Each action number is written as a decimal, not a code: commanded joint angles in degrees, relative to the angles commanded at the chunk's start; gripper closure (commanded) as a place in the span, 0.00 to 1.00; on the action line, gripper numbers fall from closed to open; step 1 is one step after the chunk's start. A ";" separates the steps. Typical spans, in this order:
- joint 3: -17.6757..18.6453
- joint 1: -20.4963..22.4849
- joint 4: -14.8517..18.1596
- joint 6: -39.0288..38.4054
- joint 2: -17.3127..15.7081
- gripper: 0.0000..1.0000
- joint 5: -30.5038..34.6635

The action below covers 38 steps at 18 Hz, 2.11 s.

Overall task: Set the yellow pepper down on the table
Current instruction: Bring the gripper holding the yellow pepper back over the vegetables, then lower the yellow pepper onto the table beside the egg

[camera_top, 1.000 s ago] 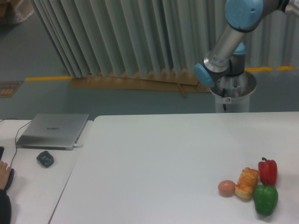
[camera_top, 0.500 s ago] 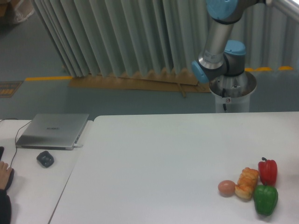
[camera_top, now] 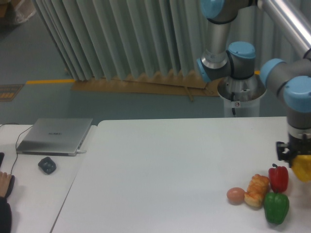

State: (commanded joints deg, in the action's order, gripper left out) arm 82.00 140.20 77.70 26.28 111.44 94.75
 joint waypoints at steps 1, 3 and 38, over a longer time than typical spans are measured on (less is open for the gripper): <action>0.18 -0.88 0.17 0.00 0.44 0.43 0.17; 0.61 -2.99 0.79 0.52 0.79 0.43 0.17; 3.69 -15.13 0.62 -5.80 0.44 0.00 2.98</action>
State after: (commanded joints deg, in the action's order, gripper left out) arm 85.69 125.07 78.31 20.48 111.88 97.73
